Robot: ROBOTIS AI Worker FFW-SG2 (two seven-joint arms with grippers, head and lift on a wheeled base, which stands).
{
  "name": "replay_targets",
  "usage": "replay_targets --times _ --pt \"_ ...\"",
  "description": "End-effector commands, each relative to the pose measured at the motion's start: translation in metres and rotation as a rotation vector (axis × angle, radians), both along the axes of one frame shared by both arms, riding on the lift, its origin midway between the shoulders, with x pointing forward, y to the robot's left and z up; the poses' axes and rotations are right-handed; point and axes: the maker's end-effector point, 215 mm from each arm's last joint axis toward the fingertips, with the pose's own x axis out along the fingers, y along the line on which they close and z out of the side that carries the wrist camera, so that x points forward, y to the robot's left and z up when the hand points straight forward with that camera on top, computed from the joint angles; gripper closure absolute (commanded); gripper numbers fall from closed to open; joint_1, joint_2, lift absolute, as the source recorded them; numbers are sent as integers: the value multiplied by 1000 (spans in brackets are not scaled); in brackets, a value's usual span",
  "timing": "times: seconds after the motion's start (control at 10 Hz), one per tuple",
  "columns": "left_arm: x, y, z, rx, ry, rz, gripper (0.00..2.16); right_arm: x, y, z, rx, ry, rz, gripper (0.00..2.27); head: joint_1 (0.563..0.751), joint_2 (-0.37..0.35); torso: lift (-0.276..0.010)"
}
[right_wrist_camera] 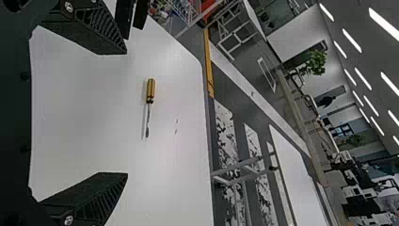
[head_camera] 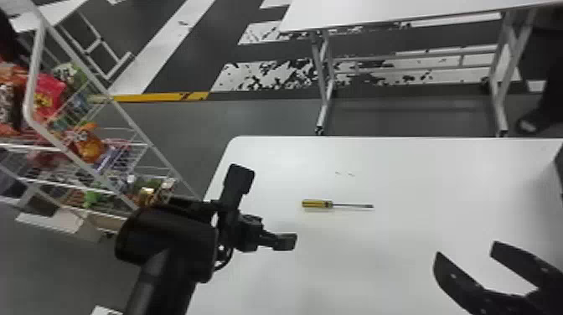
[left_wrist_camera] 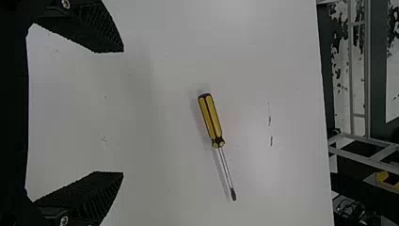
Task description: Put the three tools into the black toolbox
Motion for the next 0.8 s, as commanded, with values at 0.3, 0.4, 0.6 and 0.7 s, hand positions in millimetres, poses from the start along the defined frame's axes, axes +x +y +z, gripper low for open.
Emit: replay_targets --times 0.3,0.4,0.6,0.7 --pt "50 11 13 79 -41 -156 73 -1 1 -7 -42 5 -6 83 695 350 -51" --pt "58 2 8 96 -33 -204 73 0 0 -8 -53 4 -12 83 695 350 -51" --pt "73 -20 -4 112 -23 -306 73 1 -5 -11 -71 4 -24 83 695 329 -51" --pt "83 -25 -9 133 -27 -347 73 -2 -8 -14 -80 12 -29 83 695 303 -51"
